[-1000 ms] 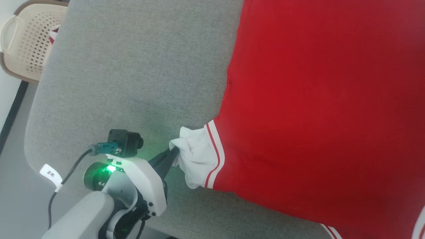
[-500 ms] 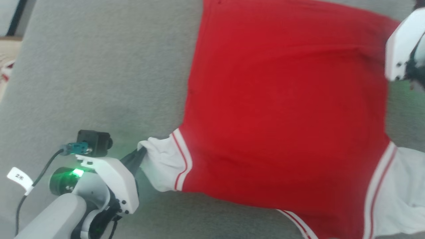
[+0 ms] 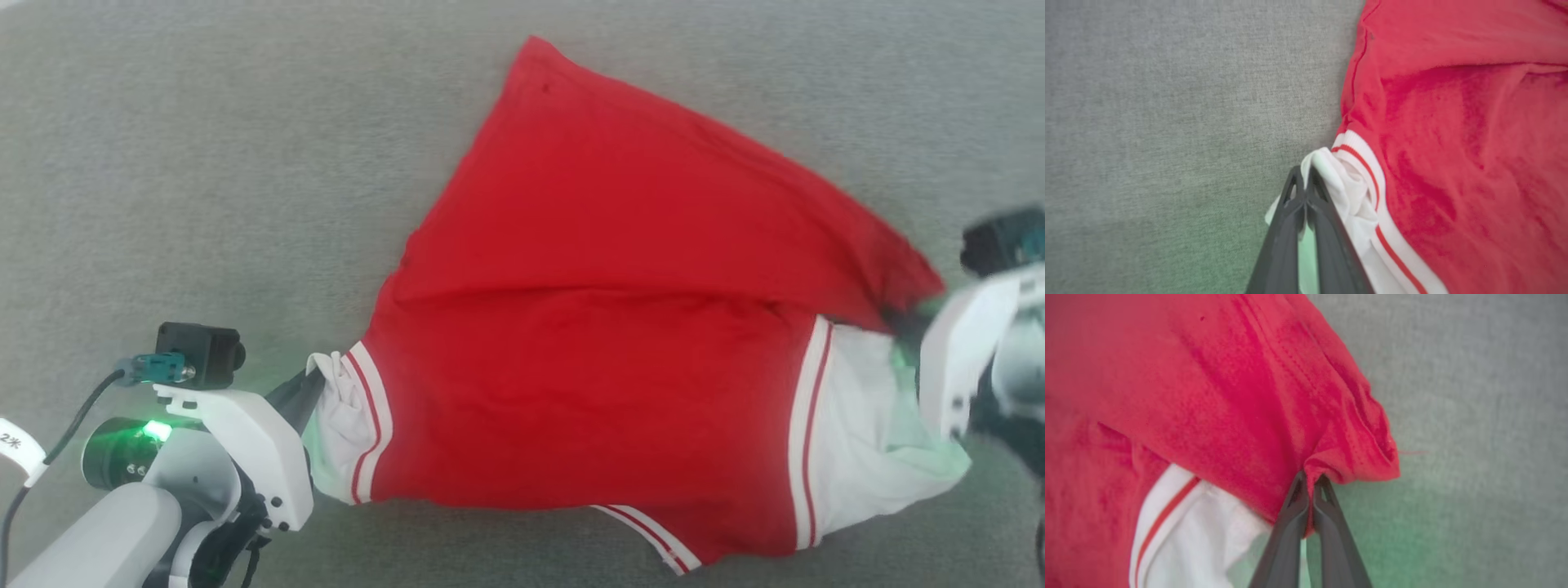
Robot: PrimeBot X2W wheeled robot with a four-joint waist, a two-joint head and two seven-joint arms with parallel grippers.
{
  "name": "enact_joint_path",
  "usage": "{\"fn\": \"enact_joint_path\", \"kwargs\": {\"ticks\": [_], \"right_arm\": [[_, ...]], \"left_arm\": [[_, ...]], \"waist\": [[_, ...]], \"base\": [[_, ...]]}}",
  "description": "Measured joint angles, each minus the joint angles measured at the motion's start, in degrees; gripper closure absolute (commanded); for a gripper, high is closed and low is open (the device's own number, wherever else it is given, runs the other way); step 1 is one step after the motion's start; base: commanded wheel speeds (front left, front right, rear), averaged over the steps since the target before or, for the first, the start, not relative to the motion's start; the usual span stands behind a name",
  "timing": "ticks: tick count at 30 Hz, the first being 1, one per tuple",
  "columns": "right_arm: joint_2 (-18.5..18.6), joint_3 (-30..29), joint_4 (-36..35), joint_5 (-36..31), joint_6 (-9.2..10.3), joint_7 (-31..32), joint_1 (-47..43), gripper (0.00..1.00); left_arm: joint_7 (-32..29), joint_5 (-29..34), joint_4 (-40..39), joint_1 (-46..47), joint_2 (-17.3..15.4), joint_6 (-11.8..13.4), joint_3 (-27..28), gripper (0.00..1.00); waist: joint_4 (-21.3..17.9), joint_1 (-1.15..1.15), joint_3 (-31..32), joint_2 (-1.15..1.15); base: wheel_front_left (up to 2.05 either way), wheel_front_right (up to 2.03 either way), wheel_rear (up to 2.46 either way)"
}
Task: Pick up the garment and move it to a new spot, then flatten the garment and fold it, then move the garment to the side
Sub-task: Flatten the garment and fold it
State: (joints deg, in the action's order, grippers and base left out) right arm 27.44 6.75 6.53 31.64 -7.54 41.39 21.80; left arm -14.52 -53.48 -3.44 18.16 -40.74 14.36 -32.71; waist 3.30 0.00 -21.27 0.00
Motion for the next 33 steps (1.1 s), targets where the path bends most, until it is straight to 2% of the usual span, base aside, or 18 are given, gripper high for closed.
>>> {"fn": "enact_joint_path", "kwargs": {"ticks": [6, 12, 13, 14, 15, 24, 33], "right_arm": [[-7.0, -6.6, -9.0, -2.7, 0.01, 0.9, -13.4, 1.0], [-12.1, -9.0, -7.5, -6.0, 0.0, -3.5, -16.1, 1.0], [-12.5, -9.0, -6.6, -6.6, -0.03, -4.5, -16.0, 0.92], [-13.0, -9.0, -5.9, -7.1, -0.03, -5.2, -15.8, 0.39], [-13.3, -8.9, -5.4, -7.2, -0.02, -5.6, -15.7, 0.0], [-12.4, -8.6, -10.1, -6.6, -0.07, -4.1, -16.2, 0.0], [-11.0, -8.6, -23.1, -7.0, 0.01, -0.4, -13.4, 0.0]], "left_arm": [[-0.1, -0.3, -0.3, 0.0, -0.6, 0.0, 0.4, 1.0], [-0.2, -0.5, 0.1, 0.0, -0.8, -0.2, 0.5, 1.0], [-0.2, -0.6, 0.2, 0.0, -0.8, -0.3, 0.5, 1.0], [-0.2, -0.6, 0.4, 0.0, -0.8, -0.3, 0.5, 1.0], [-0.2, -0.6, 0.5, 0.0, -0.8, -0.4, 0.5, 1.0], [0.3, -1.0, 1.4, -0.7, -0.8, -0.5, 0.7, 1.0], [0.5, -1.1, 1.3, -1.2, 0.0, -0.5, -0.2, 1.0]], "waist": [[-1.6, 0.0, -0.1, 0.0], [-2.2, 0.0, -0.4, 0.0], [-2.2, 0.0, -0.4, 0.0], [-2.2, 0.0, -0.4, 0.0], [-2.2, 0.0, -0.4, 0.0], [-2.7, 0.0, 0.9, 0.0], [-1.3, 0.0, 2.4, 0.0]], "base": [[0.0, 0.0, 0.0], [0.0, 0.0, 0.0], [0.0, 0.0, 0.0], [0.0, 0.0, 0.0], [0.0, 0.0, 0.0], [0.0, 0.0, 0.0], [0.0, 0.0, 0.0]]}}
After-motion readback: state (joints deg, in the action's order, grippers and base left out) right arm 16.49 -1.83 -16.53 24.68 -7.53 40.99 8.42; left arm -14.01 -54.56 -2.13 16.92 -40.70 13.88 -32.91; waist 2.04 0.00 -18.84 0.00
